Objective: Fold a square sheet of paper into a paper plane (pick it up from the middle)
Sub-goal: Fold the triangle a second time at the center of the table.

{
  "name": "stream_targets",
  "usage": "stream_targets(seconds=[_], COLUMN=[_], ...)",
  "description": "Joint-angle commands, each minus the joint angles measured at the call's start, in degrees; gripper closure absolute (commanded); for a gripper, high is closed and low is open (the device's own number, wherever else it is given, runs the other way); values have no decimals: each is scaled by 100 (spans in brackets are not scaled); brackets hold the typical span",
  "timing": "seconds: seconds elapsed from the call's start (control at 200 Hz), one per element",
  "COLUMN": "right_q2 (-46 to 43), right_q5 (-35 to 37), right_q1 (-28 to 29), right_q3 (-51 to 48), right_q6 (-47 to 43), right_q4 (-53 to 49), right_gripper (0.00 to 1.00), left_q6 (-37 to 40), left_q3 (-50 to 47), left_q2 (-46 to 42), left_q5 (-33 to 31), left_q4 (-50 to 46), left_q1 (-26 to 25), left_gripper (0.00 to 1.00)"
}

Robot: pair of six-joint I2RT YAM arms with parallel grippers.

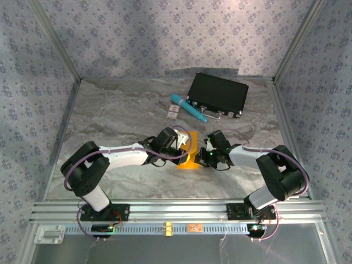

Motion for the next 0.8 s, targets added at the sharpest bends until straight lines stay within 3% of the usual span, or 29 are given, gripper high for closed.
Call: stream_targets(seconds=[0.0, 0.34, 0.795], right_q2=[65, -86, -329], right_q5=[359, 247, 59], right_q1=[8, -146, -27], right_q3=[171, 374, 67], right_q6=[-371, -862, -135], right_q4=[-685, -957, -160], right_gripper=[93, 91, 90], left_q6=[-227, -1146, -1237], left_q3=[-39, -69, -55], left_q2=[105, 380, 429], left_q5=[161, 348, 248], left_q4=[212, 751, 717], left_q1=[20, 16, 20], left_gripper=[100, 100, 100])
